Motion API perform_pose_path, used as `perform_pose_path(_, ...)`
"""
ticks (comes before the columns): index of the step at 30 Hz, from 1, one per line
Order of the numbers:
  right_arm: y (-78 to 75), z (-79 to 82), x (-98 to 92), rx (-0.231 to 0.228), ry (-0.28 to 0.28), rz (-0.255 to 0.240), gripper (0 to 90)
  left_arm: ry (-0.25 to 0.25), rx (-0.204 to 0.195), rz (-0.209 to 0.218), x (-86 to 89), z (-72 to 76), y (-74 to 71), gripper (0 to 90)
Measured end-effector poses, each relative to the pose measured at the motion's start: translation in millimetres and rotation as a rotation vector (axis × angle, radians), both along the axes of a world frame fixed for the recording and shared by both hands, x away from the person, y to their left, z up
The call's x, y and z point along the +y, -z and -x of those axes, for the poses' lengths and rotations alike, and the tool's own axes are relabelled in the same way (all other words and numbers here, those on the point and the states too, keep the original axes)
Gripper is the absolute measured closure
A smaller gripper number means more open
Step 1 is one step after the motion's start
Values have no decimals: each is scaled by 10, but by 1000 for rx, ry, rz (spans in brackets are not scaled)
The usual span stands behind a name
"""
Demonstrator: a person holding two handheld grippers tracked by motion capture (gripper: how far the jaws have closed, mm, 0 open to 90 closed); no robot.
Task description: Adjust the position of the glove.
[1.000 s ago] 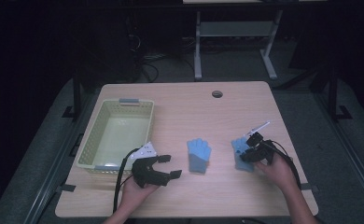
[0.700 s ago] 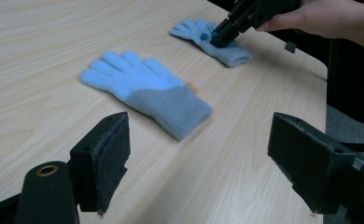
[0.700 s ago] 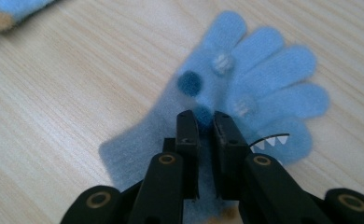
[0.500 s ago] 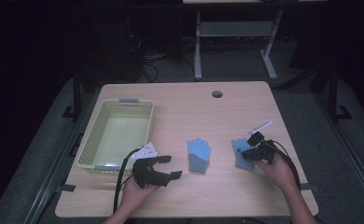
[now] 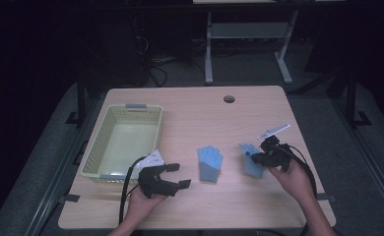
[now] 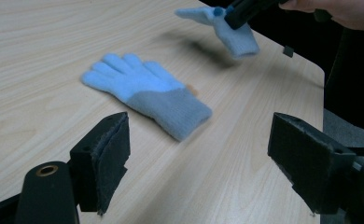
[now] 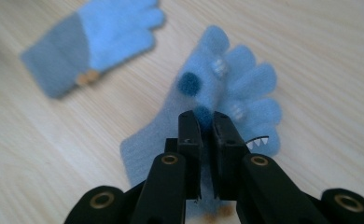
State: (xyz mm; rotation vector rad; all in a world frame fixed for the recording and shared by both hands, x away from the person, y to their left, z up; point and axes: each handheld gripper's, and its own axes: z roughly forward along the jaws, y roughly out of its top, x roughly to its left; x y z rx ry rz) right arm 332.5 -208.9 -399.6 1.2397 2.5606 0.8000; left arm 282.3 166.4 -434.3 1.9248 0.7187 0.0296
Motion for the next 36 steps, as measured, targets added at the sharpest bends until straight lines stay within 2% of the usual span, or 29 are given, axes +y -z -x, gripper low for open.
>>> perform_pose_path(6, -172, -11, 260, -15, -54, -25, 839, -2, -3, -4, 18, -12, 12, 207)
perform_pose_path(11, -224, -27, 434, -12, -84, -33, 837, -6, -6, -3, 32, -6, 2, 207)
perform_pose_path(18, -263, -84, 792, -10, -137, -30, 835, -8, -9, -2, 46, 1, -6, 207)
perform_pose_path(28, -135, -178, 1109, 31, -174, -15, 830, -11, -9, -2, 69, -2, -9, 207)
perform_pose_path(33, -83, -207, 1158, 46, -175, -24, 827, -11, -7, -1, 72, -1, -7, 207)
perform_pose_path(36, -35, -219, 1212, 58, -181, 0, 822, -10, -10, 1, 69, 4, -8, 209)
